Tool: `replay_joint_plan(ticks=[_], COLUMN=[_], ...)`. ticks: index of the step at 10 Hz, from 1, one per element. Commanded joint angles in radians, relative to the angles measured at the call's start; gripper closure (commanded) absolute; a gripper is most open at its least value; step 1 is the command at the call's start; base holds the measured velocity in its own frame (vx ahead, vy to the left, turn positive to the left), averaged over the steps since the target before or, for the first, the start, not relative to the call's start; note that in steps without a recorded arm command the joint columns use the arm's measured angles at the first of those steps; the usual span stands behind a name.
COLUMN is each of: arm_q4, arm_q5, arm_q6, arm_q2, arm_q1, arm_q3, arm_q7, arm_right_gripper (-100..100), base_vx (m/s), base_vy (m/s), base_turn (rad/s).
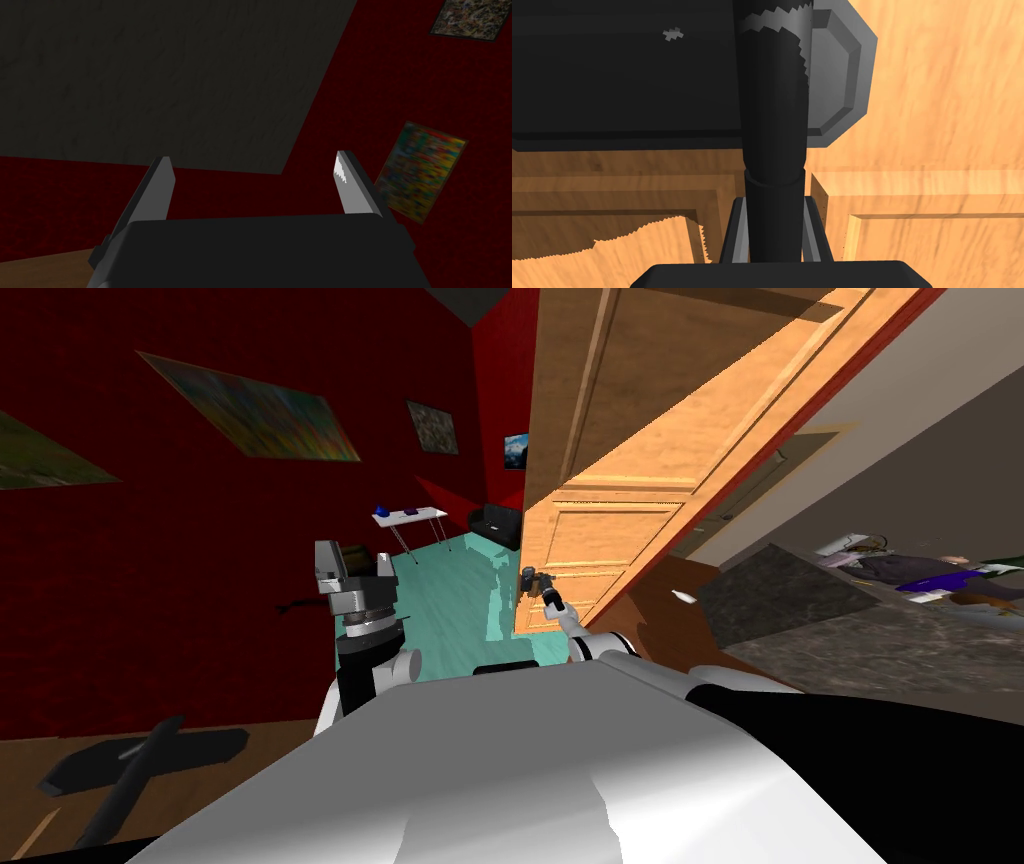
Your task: Push the door open
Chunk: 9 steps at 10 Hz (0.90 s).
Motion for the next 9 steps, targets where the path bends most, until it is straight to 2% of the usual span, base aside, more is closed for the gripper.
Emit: replay_joint_plan(ticks=[1,2,3,4,6,7,8,9], arm_q4=[-0.040,-0.040,-0.039,-0.039,-0.038,-0.038,-0.037,-0.037], arm_q5=[-0.001,-0.001,-0.008,-0.008,-0.018,-0.018,-0.025,-0.025], arm_q6=[0.018,0.018,0.019,0.019,0.019,0.019,0.019,0.019], arm_q2=[-0.011,-0.011,-0.018,-0.018,-0.028,-0.028,-0.035,-0.035], arm_q1=[0.016,0.016,0.019,0.019,0.023,0.023,0.025,0.025], arm_q3=[-0.005,-0.005,-0.022,-0.022,-0.045,-0.045,-0.061,-0.061], arm_q7=[-0.001,-0.001,0.006,0.006,0.016,0.016,0.024,0.024], arm_right_gripper=[100,100,100,100,100,100,100,100], base_vx=[0.088,0.028,0.081,0.102,0.140,0.137,0.139,0.118], base_vy=[0.073,0.024,0.066,0.093,0.127,0.094,0.096,0.092], base_turn=[-0.035,-0.001,-0.027,-0.050,-0.086,-0.039,-0.058,-0.044])
